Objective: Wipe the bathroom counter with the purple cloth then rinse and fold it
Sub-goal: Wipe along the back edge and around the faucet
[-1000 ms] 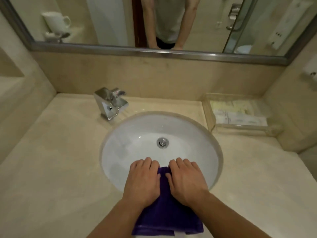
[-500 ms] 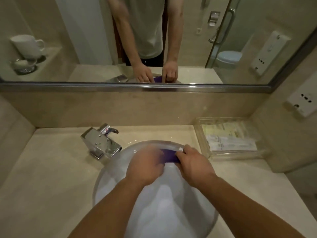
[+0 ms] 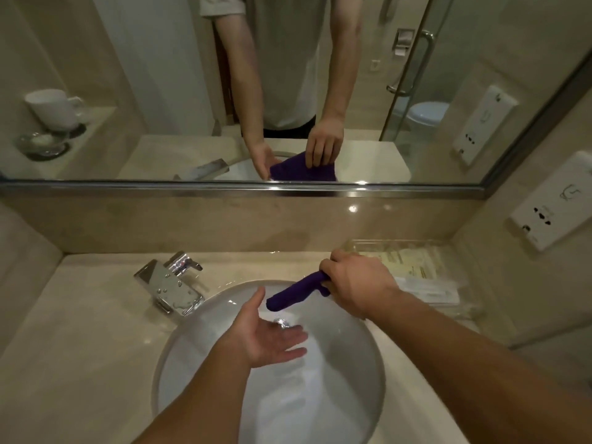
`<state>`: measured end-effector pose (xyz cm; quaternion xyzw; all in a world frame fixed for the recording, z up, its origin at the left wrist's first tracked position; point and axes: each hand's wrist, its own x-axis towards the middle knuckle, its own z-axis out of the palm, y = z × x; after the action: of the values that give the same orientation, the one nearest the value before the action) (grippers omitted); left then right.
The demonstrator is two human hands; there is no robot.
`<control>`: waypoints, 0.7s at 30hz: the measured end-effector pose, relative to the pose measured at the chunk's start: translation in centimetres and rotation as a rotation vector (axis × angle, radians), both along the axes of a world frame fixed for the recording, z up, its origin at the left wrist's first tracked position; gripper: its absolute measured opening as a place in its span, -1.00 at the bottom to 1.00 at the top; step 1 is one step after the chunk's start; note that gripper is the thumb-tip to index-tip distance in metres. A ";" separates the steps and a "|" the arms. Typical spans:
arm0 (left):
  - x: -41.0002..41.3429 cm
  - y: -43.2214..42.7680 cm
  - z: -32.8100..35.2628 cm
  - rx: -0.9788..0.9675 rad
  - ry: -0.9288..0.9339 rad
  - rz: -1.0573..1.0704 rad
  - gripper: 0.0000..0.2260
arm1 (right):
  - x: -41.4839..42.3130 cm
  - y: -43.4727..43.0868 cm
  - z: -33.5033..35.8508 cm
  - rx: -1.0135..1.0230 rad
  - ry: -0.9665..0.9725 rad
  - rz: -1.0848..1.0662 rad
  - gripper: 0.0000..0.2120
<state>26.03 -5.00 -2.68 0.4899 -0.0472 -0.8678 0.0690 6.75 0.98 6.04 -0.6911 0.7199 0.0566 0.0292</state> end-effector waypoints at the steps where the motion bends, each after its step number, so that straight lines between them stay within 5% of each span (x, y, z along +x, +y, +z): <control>1: -0.4 -0.1 0.4 0.023 0.054 0.045 -0.09 | -0.5 -0.2 0.5 -0.018 0.011 0.039 -0.72; 5: -1.9 -1.4 1.2 -0.005 0.127 0.108 -0.23 | -1.8 0.2 1.3 -0.131 0.017 0.237 -0.74; 10: -2.0 -2.6 2.0 -0.149 -0.019 -0.005 -0.56 | -3.1 2.3 -1.6 -0.249 -0.040 0.409 -0.72; 13: -2.0 -3.3 3.2 -0.232 -0.058 -0.050 -0.52 | -3.8 3.7 -3.7 -0.243 -0.094 0.405 -0.65; 18: -2.3 -4.3 4.9 -0.363 -0.110 -0.136 -0.61 | -3.6 4.3 -4.0 0.069 -0.261 0.082 -0.25; 21: -2.2 -5.0 5.6 -0.409 -0.137 -0.164 -0.65 | -3.2 3.1 -4.8 0.114 -0.670 -0.242 -0.30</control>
<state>23.86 -9.96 2.94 0.5181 -0.2666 -0.8074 0.0926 3.59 4.07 1.23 -0.5782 0.7427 -0.1370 0.3085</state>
